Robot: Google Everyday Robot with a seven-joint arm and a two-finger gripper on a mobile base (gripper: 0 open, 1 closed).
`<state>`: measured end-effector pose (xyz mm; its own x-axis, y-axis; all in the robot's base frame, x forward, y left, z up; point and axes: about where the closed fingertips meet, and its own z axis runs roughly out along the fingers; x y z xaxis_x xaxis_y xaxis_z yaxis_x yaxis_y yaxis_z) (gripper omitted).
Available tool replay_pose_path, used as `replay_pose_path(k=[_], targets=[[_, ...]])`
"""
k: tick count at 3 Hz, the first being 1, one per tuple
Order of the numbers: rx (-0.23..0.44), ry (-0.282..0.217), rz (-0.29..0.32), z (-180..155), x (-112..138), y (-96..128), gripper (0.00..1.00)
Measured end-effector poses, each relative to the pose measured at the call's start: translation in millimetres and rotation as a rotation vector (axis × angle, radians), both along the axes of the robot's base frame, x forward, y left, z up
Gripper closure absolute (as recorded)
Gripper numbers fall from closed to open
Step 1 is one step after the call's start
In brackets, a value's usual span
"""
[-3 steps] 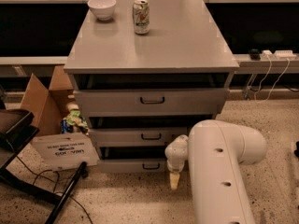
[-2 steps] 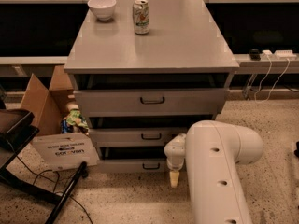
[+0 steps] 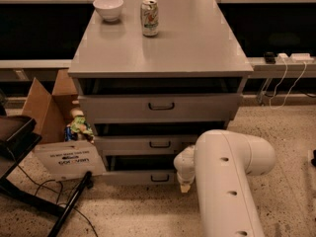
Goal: Open bottom drawer
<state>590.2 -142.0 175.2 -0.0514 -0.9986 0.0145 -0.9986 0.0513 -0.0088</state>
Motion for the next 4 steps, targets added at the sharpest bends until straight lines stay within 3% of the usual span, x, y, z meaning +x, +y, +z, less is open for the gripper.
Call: replay_pose_path(k=[2, 4], targets=[[-0.001, -0.002, -0.001, 8, 1, -2, 0.95], [-0.033, 0.033, -0.024, 12, -31, -16, 1.00]])
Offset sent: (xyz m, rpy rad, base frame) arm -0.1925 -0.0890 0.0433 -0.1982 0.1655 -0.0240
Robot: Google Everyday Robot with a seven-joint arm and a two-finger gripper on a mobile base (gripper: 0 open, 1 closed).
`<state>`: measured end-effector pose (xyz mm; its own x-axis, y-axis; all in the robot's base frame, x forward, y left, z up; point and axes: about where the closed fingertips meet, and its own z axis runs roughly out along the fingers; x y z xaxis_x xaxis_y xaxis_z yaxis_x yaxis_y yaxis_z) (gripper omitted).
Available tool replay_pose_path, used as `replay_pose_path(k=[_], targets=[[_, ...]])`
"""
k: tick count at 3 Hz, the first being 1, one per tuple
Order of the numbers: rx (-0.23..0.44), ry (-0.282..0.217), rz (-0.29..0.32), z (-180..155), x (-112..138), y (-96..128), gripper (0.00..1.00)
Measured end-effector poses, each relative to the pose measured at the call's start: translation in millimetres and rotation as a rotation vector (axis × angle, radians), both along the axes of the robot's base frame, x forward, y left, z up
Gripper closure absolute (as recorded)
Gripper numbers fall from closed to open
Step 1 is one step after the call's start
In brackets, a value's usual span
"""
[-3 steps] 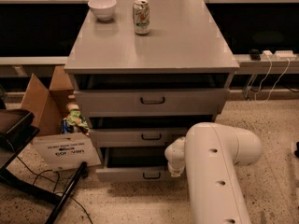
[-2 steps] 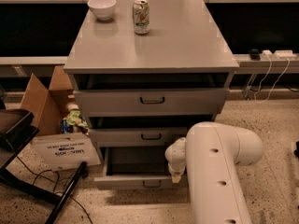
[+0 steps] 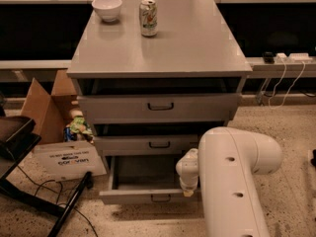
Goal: Open bottom drawer
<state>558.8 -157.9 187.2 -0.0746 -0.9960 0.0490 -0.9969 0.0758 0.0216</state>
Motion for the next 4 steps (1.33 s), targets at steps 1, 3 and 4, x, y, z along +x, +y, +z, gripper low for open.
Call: replay_pose_path(k=[1, 3, 4], targets=[[0.000, 0.000, 0.000, 0.0, 0.2, 2.1, 1.00], [-0.008, 0.012, -0.011, 0.2, -8.6, 1.4, 1.00], [-0.008, 0.012, -0.011, 0.2, -8.6, 1.4, 0.81]])
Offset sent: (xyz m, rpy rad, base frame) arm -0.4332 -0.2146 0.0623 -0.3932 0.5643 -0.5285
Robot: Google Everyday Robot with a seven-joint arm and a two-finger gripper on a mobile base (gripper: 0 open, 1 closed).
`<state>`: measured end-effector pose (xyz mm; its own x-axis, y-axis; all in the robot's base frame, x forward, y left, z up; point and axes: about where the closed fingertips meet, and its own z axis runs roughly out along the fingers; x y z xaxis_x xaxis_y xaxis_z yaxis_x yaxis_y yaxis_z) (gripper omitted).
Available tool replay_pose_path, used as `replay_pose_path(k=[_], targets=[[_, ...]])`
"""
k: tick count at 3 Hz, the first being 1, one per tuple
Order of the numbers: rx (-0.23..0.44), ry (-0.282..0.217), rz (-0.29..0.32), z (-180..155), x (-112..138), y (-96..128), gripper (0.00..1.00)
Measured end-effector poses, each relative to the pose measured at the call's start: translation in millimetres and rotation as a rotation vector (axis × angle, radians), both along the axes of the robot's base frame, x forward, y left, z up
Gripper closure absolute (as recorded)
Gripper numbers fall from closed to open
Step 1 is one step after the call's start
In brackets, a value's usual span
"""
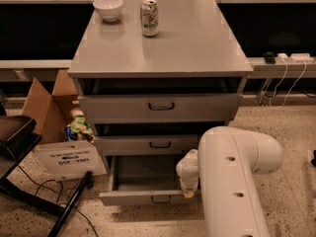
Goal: Open bottom drawer
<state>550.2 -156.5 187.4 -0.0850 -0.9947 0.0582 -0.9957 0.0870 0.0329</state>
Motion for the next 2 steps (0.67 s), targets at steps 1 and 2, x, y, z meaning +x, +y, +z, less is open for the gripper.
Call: replay_pose_path(k=[1, 2], targets=[[0.000, 0.000, 0.000, 0.0, 0.0, 0.0, 0.58], [0.000, 0.000, 0.000, 0.0, 0.0, 0.0, 0.35]])
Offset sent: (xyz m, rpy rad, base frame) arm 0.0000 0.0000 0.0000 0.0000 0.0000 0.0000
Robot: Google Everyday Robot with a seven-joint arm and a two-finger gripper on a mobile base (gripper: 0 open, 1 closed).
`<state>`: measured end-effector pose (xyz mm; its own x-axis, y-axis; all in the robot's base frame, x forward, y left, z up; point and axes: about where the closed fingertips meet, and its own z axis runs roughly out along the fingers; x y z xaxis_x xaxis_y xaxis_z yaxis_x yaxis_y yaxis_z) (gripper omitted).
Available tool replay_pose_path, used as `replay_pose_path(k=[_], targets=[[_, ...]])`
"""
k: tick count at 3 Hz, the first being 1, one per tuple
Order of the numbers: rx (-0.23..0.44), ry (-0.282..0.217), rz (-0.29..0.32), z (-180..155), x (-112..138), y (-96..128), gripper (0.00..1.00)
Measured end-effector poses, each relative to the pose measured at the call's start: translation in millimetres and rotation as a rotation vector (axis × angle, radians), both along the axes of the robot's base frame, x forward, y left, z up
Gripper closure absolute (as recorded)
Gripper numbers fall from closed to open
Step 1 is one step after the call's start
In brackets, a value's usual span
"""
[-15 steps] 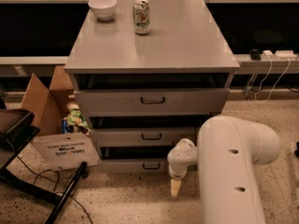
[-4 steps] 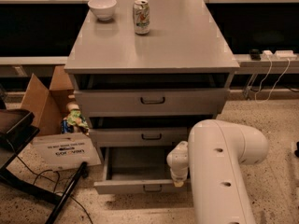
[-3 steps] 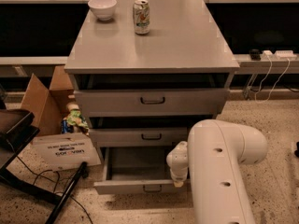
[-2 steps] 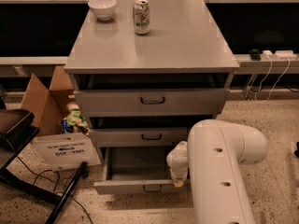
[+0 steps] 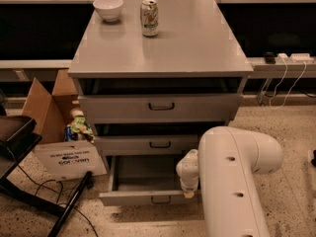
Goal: Open bottom drawer
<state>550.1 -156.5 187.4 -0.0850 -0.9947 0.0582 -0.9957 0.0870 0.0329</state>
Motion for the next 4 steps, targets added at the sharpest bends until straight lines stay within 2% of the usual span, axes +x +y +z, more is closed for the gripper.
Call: replay_pose_path(k=[1, 2, 3, 4], targets=[[0.000, 0.000, 0.000, 0, 0, 0, 0.11], [0.000, 0.000, 0.000, 0, 0, 0, 0.00], [0.000, 0.001, 0.000, 0, 0, 0, 0.00], [0.007, 0.063, -0.011, -23, -49, -16, 0.19]])
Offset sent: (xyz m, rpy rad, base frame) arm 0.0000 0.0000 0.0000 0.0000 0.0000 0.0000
